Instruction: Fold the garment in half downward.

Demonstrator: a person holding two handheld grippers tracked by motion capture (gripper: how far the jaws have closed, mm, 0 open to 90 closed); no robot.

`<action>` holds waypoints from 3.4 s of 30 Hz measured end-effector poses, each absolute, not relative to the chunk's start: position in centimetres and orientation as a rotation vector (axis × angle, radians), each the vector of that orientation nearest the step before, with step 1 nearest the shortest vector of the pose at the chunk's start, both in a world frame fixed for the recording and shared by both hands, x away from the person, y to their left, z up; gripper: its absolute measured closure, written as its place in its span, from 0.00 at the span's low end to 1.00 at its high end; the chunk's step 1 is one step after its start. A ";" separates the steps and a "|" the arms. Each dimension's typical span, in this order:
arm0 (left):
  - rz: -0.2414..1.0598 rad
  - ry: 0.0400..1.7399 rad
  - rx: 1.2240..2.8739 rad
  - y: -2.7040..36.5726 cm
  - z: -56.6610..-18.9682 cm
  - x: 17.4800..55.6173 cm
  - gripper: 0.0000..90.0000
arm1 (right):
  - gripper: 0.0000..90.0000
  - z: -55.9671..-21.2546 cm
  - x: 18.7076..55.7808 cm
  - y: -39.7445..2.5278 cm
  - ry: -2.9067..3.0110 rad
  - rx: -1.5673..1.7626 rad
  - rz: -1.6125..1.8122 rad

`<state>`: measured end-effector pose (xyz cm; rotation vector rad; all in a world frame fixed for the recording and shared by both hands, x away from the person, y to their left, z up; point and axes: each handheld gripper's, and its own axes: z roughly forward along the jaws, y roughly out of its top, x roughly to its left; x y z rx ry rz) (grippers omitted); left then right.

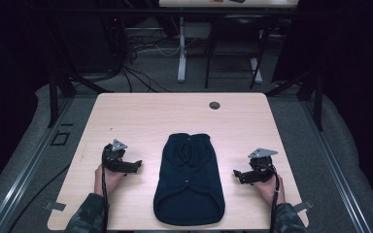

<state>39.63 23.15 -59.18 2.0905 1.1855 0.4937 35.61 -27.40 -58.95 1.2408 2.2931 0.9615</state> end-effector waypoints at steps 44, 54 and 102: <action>0.404 1.119 2.068 19.1 -53.6 43.5 0.00 | 0.10 -53.0 38.9 -23.4 2.410 1.219 1.088; 0.401 1.089 2.102 15.6 -53.3 45.8 0.00 | 0.15 -52.4 41.8 -20.9 2.455 1.194 1.074; 0.300 1.004 2.281 8.4 -56.7 48.6 0.65 | 0.82 -56.1 48.0 -14.6 2.485 1.296 0.850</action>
